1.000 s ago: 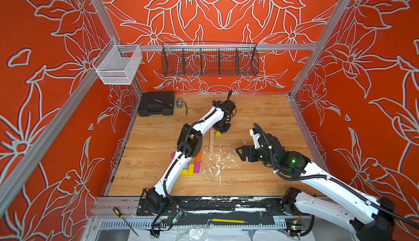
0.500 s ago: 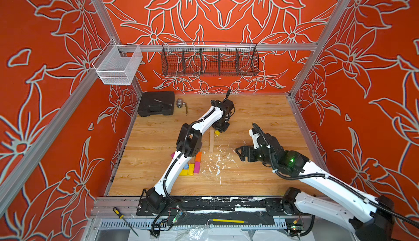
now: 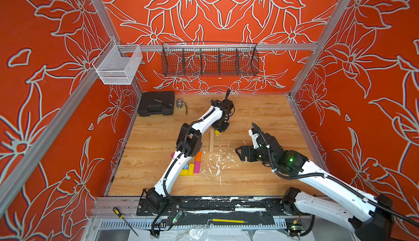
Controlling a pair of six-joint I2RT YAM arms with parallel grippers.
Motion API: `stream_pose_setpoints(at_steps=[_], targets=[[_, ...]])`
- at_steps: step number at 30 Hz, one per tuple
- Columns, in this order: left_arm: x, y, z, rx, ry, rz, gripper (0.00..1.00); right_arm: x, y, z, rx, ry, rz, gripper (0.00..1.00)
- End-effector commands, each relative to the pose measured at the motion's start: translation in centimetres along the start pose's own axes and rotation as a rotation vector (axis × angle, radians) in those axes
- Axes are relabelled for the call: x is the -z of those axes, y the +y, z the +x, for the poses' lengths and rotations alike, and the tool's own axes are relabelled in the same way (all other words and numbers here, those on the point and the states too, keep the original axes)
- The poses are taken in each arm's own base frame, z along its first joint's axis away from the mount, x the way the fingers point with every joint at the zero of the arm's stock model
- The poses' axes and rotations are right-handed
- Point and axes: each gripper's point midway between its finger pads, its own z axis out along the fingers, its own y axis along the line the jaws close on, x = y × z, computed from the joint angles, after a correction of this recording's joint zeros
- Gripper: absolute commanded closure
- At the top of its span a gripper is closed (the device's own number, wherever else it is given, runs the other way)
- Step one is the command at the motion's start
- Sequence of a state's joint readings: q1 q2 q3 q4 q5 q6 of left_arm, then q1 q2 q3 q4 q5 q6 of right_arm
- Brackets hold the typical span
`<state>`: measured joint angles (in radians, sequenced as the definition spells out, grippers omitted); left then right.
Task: Assemble the letter k with building blocks
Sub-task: Assemble the building block at the center of the board.
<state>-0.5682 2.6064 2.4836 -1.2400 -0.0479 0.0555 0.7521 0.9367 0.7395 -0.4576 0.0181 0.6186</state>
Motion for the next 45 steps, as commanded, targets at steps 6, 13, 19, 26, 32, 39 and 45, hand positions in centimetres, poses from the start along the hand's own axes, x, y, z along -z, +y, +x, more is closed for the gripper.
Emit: stream_pose_setpoints(at_steps=[6, 13, 19, 26, 32, 39, 45], targets=[[-0.49, 0.42, 0.30, -0.005, 0.018, -0.008, 0.64, 0.55, 0.84, -1.52, -0.020, -0.044, -0.019, 0.03], [-0.16, 0.52, 0.18, -0.008, 0.011, -0.011, 0.63, 0.56, 0.80, -1.52, -0.021, -0.045, -0.018, 0.03], [-0.18, 0.56, 0.20, -0.006, 0.012, -0.014, 0.64, 0.66, 0.80, -1.54, -0.022, -0.048, -0.020, 0.03], [-0.24, 0.67, 0.21, -0.007, 0.013, -0.018, 0.64, 0.60, 0.79, -1.54, -0.023, -0.047, -0.019, 0.03], [-0.17, 0.94, 0.29, -0.004, 0.015, -0.024, 0.65, 0.54, 0.82, -1.49, -0.024, -0.045, -0.020, 0.03], [-0.28, 0.85, 0.25, 0.001, 0.014, -0.018, 0.64, 0.54, 0.85, -1.55, -0.024, -0.047, -0.021, 0.03], [-0.06, 0.74, 0.14, 0.001, 0.008, -0.012, 0.59, 0.51, 0.85, -1.57, -0.024, -0.047, -0.020, 0.03]])
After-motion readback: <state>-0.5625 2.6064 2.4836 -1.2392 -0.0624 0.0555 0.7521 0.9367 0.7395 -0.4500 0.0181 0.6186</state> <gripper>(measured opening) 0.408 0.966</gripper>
